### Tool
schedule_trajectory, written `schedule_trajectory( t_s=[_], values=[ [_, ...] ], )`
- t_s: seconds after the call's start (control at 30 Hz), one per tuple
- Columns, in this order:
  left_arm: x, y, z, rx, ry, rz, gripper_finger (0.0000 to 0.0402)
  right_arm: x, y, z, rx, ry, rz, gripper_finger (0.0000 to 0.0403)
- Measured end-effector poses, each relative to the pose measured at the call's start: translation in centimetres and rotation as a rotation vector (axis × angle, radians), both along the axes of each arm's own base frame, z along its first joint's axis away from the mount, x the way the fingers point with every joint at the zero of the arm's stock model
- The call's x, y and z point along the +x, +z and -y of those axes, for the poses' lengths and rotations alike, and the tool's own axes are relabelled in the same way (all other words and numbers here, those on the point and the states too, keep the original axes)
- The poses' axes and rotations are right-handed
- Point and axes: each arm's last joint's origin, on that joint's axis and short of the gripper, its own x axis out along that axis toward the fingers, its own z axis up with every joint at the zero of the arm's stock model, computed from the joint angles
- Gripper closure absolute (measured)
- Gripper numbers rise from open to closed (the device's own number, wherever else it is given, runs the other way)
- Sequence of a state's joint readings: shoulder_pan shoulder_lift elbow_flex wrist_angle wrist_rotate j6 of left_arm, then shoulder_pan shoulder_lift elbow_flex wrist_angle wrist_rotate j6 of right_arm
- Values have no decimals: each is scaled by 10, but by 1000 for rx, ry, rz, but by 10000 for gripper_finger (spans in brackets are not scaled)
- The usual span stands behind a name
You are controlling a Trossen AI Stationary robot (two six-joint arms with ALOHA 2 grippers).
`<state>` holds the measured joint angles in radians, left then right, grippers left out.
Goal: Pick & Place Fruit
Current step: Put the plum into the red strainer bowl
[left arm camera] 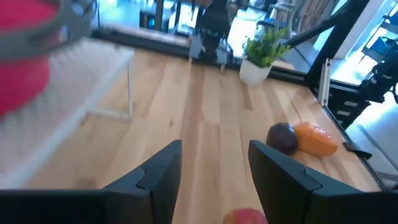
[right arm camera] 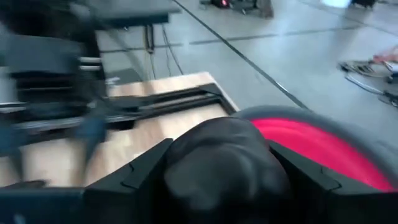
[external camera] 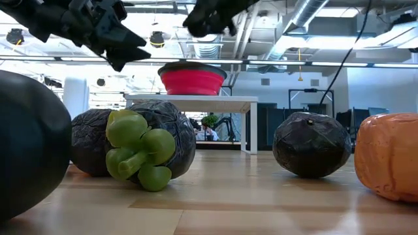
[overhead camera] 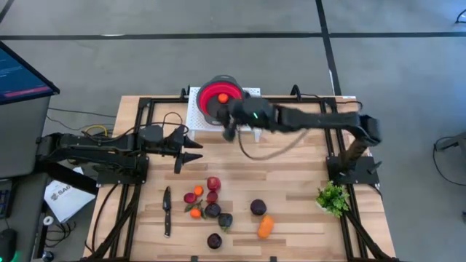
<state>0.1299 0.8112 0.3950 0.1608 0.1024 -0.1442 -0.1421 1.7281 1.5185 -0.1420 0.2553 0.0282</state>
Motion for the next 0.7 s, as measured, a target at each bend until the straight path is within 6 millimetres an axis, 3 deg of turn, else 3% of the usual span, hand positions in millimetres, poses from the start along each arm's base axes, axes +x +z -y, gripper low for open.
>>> schedule_trajectory(
  t_s=[0.17,0.33,0.5,0.7],
  values=[
    [1,4,-1,97,23,38,225,16,4,60,79,-38,-178,175],
    [1,6,-4,124,118,54,225,24,-1,103,203,-42,-373,173],
    [1,7,-6,136,171,58,225,35,-22,124,247,-49,-550,172],
    [1,8,-7,145,210,62,225,39,-35,135,275,-48,-598,169]
  ],
)
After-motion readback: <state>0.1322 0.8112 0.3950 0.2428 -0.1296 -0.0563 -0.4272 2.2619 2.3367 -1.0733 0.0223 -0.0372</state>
